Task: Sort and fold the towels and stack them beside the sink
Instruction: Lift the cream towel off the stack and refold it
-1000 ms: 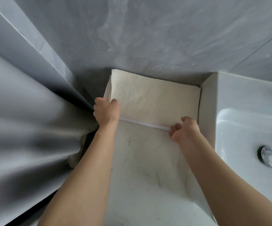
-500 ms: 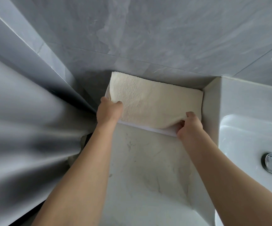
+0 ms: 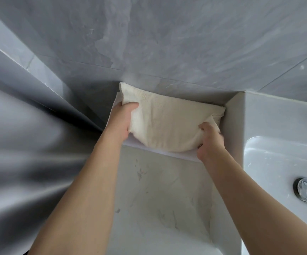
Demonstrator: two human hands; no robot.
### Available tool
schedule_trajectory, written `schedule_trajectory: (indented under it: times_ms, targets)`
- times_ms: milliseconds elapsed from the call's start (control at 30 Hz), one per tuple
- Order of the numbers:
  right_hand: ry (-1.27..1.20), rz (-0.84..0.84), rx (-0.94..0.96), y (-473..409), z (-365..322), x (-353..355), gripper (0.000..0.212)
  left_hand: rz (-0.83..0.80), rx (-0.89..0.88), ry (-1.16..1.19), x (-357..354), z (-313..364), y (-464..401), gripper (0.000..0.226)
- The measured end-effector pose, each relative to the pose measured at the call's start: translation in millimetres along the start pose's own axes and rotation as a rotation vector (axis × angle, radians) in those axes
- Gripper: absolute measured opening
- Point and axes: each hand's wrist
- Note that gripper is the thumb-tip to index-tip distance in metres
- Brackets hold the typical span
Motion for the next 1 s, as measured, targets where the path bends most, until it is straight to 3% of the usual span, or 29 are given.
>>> schedule_trajectory:
  times_ms: [33,167,267,433,800,1000]
  targets:
    - [-0.043,-0.041,-0.025,5,-2,1,0.010,-0.078,0.030,0.068,1,1,9,0.023]
    - [-0.132,-0.358,-0.040,41,-4,16,0.035,-0.291,0.074,0.225,12,-1,58,0.024]
    - [-0.133,-0.548,0.024,73,-2,43,0.036,-0.393,0.034,0.314,17,-16,99,0.029]
    - [-0.213,-0.718,0.044,114,-5,110,0.037,-0.481,0.005,0.390,13,-40,162,0.041]
    - [-0.406,-0.710,0.201,123,-15,302,0.029,-0.712,-0.042,0.255,-95,-91,294,0.035]
    - [-0.476,-0.641,0.190,93,-23,420,0.045,-0.743,-0.041,0.294,-181,-151,344,0.032]
Point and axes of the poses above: each hand's wrist, its own y-axis away from the middle knuckle, its own x-axis out of the back of the hand, z = x × y, and after that the axes turned 1 degree about z, right-handed
